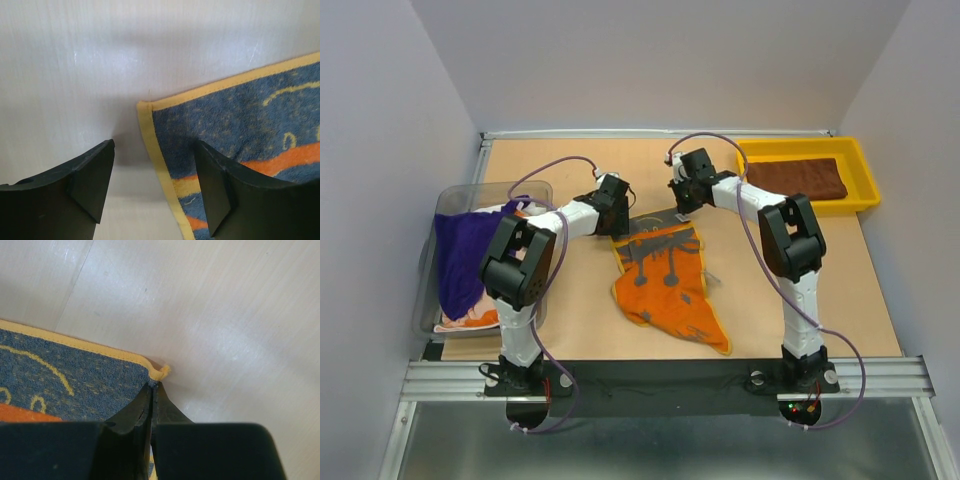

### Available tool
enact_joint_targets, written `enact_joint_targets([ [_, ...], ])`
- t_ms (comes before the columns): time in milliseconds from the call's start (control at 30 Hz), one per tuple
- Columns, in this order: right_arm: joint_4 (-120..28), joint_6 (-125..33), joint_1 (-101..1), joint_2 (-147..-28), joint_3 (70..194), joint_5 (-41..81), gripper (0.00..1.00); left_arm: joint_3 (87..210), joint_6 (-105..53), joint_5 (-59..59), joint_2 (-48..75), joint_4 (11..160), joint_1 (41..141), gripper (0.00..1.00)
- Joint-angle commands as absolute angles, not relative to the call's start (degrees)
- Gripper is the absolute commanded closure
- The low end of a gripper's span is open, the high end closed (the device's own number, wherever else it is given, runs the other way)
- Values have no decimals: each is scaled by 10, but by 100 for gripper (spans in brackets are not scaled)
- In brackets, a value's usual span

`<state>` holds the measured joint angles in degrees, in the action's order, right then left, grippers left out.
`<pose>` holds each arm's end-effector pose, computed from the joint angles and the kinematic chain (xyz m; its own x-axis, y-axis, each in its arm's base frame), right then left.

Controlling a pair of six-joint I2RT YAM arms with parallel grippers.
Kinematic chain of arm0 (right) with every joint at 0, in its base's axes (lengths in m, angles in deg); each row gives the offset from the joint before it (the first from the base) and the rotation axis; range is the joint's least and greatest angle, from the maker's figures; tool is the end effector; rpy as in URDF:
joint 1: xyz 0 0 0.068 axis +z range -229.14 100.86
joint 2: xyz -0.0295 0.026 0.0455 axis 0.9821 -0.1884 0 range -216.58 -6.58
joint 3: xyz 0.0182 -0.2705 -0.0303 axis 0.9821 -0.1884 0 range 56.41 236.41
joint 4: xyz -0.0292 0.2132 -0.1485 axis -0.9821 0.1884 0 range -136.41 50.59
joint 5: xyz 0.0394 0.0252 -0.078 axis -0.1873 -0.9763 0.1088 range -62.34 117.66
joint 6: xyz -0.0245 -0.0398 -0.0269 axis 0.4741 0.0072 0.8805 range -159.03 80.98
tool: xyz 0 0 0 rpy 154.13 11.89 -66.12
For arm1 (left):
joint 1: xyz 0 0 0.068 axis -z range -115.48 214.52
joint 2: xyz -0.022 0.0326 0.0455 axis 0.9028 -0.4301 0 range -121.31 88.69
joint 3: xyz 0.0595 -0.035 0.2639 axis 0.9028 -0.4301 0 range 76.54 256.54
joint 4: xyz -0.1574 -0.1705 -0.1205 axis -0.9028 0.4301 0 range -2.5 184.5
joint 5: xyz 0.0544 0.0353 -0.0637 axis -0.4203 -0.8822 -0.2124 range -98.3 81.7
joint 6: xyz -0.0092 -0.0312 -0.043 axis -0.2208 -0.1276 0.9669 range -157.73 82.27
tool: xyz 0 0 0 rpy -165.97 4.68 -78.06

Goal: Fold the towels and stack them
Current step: Flatten out the crumpled towel

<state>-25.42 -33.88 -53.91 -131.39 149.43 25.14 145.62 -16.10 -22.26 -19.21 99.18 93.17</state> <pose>0.4306 0.2046 0.1649 -0.6772 -0.4180 -0.6055 -0.5126 0.8584 -0.0194 0.3539 -0.1836 0.1741 -0.7514 0.0028 -0.6598 0.0577 0.9964 -0.0615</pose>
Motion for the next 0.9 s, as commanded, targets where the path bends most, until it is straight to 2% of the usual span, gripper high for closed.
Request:
enact_joint_targets([
  [0,-190,-330,-534,-1320,1451,254,99,1489,-151,-232,-196,969,921,25],
  [200,-194,-330,-534,-1309,1440,254,99,1501,-147,-226,-230,976,919,31],
  [400,-195,-329,-534,-1300,1435,256,99,1482,-137,-203,-258,980,919,45],
  [467,-195,-329,-534,-1295,1433,259,99,1471,-130,-187,-263,978,919,54],
  [533,-196,-329,-535,-1293,1433,259,99,1464,-129,-175,-264,974,919,69],
  [567,-197,-329,-535,-1291,1435,259,99,1457,-128,-175,-264,973,919,73],
  [600,-196,-330,-535,-1291,1437,259,99,1455,-129,-176,-263,972,919,80],
  [633,-196,-330,-535,-1289,1439,257,99,1455,-130,-184,-260,972,919,92],
  [667,-197,-331,-535,-1288,1445,257,99,1455,-136,-188,-256,972,919,97],
  [700,-198,-335,-535,-1287,1448,258,99,1460,-141,-195,-251,972,919,100],
  [867,-200,-353,-536,-1268,1491,303,99,1500,-187,-262,-187,980,918,100],
])
